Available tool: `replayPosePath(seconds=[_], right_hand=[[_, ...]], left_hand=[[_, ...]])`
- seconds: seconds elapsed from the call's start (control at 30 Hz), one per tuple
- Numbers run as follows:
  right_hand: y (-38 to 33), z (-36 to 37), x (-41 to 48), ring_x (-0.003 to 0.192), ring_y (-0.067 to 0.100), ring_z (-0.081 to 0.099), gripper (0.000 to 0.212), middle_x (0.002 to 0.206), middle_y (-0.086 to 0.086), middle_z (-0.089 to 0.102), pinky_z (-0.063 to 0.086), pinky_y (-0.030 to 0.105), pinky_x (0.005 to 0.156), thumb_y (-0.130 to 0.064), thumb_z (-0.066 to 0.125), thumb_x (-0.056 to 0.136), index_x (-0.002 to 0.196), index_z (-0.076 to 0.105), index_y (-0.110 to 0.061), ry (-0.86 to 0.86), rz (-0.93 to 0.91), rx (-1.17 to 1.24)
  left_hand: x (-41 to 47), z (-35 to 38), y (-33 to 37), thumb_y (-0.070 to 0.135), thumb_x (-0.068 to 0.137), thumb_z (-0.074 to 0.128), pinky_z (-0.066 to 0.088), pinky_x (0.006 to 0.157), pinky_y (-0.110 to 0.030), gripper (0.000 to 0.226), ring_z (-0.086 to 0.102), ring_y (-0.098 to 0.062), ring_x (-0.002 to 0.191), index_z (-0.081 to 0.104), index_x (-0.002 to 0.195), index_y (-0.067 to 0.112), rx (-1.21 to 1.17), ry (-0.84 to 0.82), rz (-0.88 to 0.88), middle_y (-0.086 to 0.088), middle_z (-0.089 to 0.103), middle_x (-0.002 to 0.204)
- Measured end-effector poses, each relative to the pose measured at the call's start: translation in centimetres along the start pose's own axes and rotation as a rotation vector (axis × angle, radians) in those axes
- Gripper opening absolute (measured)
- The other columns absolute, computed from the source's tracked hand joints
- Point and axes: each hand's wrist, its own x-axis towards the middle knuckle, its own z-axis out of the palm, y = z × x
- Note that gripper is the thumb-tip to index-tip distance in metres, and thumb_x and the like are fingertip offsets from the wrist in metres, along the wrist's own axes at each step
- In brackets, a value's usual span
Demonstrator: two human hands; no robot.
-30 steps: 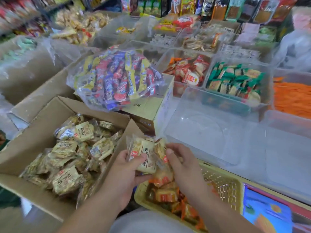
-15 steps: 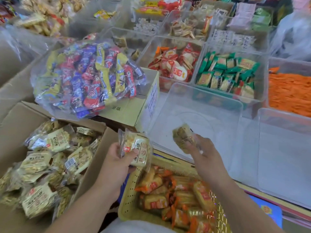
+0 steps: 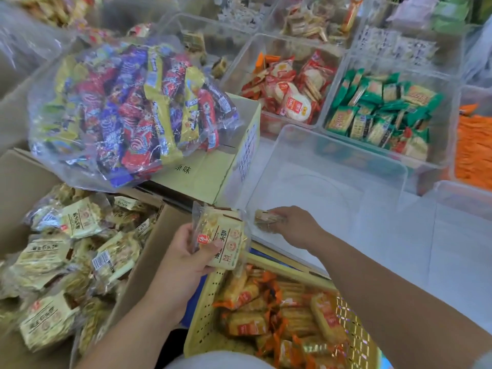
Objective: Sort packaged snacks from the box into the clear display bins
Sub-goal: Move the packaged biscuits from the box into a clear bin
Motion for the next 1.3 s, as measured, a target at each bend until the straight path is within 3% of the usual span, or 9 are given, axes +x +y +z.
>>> replayPosePath(seconds=[0.13,0.27,0.43,0.6,0.83,0.93,1.03,1.17,1.3], right_hand=[[0.1,0.7,0.2,0.133,0.019,0.048,0.049,0.149,-0.004,0.052,0.035,0.029,0.106,-0.05,0.054,0.1,0.144,0.055,-0.027,-0.205,0.012,-0.086],[0.1,0.3,-0.3,0.147,0.016,0.03,0.064,0.161,-0.014,0.032,0.018,0.024,0.106,-0.067,0.036,0.099,0.155,0.036,-0.036,-0.399,0.043,-0.065],[0.0,0.7,-0.9,0.152,0.013,0.019,0.07,0.166,-0.015,0.019,0.009,0.027,0.117,-0.072,0.027,0.098,0.16,0.021,-0.038,-0.449,0.046,-0.085],[-0.2,0.5,-1.2,0.151,0.015,0.023,0.072,0.165,-0.011,0.024,0.013,0.032,0.12,-0.071,0.03,0.098,0.159,0.027,-0.033,-0.375,0.041,-0.06],[-1.6,-1.1,-3.5,0.137,0.02,0.045,0.06,0.151,0.0,0.049,0.032,0.034,0.109,-0.058,0.038,0.103,0.15,0.046,-0.022,-0.139,-0.026,-0.156],[-3.6,-1.4,-6.7,0.105,0.016,0.065,0.041,0.112,-0.007,0.068,0.048,0.033,0.091,-0.055,0.048,0.1,0.131,0.06,-0.032,0.121,-0.145,0.02],[-5.9,-0.1,-10.9,0.062,0.011,0.069,0.027,0.081,-0.006,0.069,0.051,0.032,0.064,-0.062,0.052,0.089,0.107,0.064,-0.046,0.182,-0.223,0.31],[-7.4,2.7,-14.4,0.083,0.0,0.068,0.058,0.107,-0.018,0.065,0.059,0.031,0.073,-0.071,0.053,0.085,0.138,0.05,-0.045,0.136,-0.266,0.354],[-7.5,4.5,-15.6,0.113,-0.002,0.059,0.07,0.138,-0.017,0.048,0.053,0.021,0.089,-0.057,0.059,0.094,0.154,0.027,-0.039,0.273,-0.289,0.41]], left_hand=[[0.0,0.1,0.2,0.037,0.073,0.077,0.06,0.084,-0.044,0.052,0.076,-0.023,0.101,0.061,0.119,0.022,-0.025,0.017,-0.003,-0.001,0.078,0.112],[-0.1,0.0,0.2,0.032,0.072,0.078,0.063,0.071,-0.03,0.055,0.076,-0.023,0.1,0.06,0.122,0.017,-0.113,0.032,-0.032,-0.004,0.078,0.111],[-0.7,0.0,0.5,0.031,0.071,0.078,0.062,0.073,-0.034,0.056,0.077,-0.024,0.099,0.061,0.122,0.017,-0.163,0.046,-0.044,-0.006,0.078,0.111],[-1.5,-0.3,0.7,0.028,0.075,0.077,0.059,0.084,-0.045,0.05,0.077,-0.024,0.098,0.062,0.122,0.018,-0.186,0.05,-0.042,-0.006,0.078,0.112],[-3.0,-0.6,0.6,0.028,0.073,0.078,0.062,0.074,-0.036,0.055,0.077,-0.026,0.098,0.061,0.123,0.016,-0.259,0.008,-0.054,-0.009,0.078,0.113],[-3.4,-0.3,0.4,0.025,0.079,0.073,0.063,0.078,-0.042,0.044,0.076,-0.028,0.099,0.061,0.12,0.015,-0.327,0.018,-0.049,-0.013,0.077,0.115],[-3.9,0.2,0.4,0.022,0.093,0.062,0.064,0.079,-0.046,0.025,0.076,-0.03,0.1,0.061,0.116,0.014,-0.424,0.016,-0.04,-0.015,0.076,0.116],[-4.5,1.1,0.6,0.021,0.094,0.058,0.062,0.071,-0.04,0.024,0.076,-0.029,0.1,0.061,0.116,0.014,-0.427,-0.041,0.017,-0.016,0.074,0.118],[-4.8,1.8,1.0,0.021,0.089,0.069,0.058,0.086,-0.044,0.044,0.072,-0.027,0.112,0.061,0.132,0.02,-0.287,-0.103,0.11,-0.009,0.074,0.124]])
